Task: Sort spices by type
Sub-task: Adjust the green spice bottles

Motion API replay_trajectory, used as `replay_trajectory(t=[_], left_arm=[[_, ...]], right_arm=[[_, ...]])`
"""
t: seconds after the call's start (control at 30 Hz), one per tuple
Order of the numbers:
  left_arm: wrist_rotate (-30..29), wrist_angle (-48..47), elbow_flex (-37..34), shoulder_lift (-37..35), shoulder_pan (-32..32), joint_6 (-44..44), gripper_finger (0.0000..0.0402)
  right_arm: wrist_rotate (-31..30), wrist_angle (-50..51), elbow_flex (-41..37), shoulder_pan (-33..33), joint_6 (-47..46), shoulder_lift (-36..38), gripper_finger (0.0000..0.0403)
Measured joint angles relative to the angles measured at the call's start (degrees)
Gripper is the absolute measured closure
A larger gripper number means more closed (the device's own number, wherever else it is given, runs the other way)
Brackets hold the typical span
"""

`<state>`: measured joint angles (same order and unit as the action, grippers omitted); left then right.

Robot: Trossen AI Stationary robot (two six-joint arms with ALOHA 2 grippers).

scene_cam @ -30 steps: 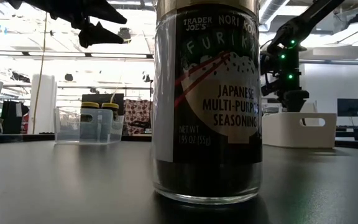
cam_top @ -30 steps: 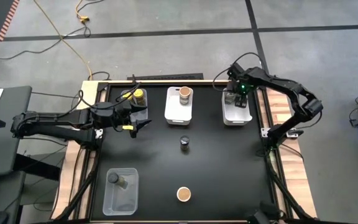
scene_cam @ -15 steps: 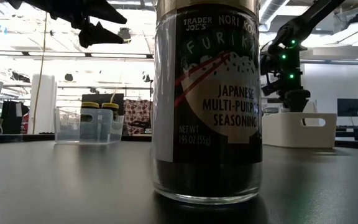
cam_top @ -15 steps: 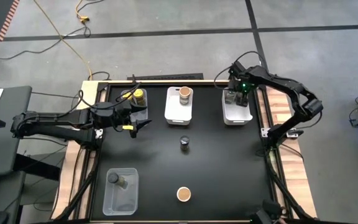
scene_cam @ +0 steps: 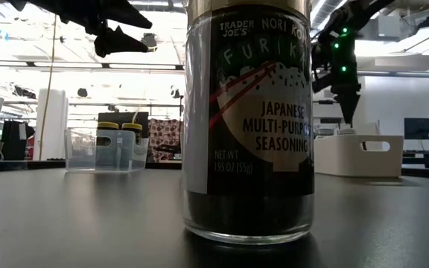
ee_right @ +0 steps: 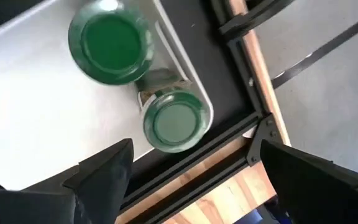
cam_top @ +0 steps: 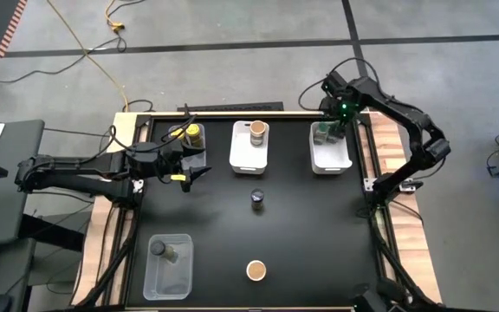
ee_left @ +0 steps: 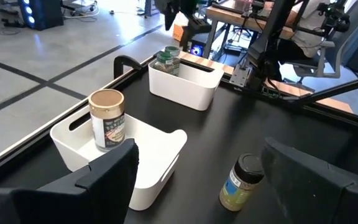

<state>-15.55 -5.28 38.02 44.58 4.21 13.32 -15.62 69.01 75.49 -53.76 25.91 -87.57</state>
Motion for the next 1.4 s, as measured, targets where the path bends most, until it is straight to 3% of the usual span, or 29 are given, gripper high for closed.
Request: replay_trajectory(t=[0.53, 0.8, 1.4], left_arm=[[-0.04, -0.45, 0.0, -0.02, 0.01, -0.2, 0.0081], [-0.04, -0.46, 0.0, -0.02, 0.0, -0.2, 0.0081], [-0.04, -0.45, 0.0, -0.02, 0.0, -0.22, 0.0081]], right_arm=[[0.79, -4.6, 1.16, 7.61, 0.02, 0.63, 0.0011], [0.79, -7.42, -2.68, 11.49, 3.04, 0.6, 0.0011], [-4.13, -13.75, -6.34, 10.83, 7.56, 0.54, 0.0017]])
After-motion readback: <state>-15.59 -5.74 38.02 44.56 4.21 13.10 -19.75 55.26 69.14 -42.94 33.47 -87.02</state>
